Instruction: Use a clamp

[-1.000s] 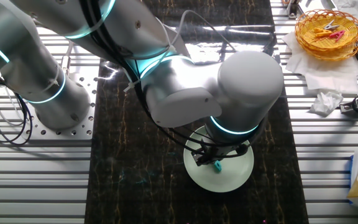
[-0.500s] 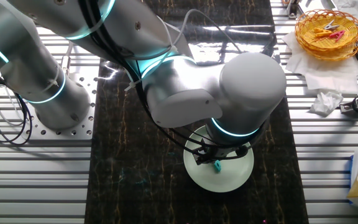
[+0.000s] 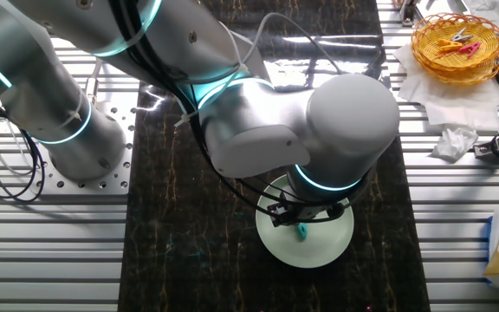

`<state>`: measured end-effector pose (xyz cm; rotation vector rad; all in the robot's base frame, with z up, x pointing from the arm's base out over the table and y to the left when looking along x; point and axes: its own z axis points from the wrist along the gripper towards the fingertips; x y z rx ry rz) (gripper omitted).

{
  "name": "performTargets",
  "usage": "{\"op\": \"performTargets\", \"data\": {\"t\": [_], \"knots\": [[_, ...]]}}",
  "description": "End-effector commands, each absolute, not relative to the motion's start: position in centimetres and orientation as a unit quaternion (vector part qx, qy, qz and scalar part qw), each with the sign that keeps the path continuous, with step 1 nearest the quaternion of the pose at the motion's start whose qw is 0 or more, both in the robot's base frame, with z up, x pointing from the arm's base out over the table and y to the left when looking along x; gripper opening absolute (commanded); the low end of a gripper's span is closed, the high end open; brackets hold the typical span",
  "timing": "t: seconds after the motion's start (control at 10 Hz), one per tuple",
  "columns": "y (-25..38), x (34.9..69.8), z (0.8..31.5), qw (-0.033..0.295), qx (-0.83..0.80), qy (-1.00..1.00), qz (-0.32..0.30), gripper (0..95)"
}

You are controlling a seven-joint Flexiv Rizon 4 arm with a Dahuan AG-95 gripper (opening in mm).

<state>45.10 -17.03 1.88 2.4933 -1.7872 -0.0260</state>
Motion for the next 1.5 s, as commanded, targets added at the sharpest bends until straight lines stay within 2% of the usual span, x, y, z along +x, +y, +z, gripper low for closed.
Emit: {"op": "performTargets", "data": {"t": [0.1, 1.5], "knots": [[-16.9, 45.1, 1.9, 0.033, 0.811, -0.584, -0.012, 0.0], [-15.8, 45.5, 1.9, 0.021, 0.795, -0.607, -0.018, 0.0]]}}
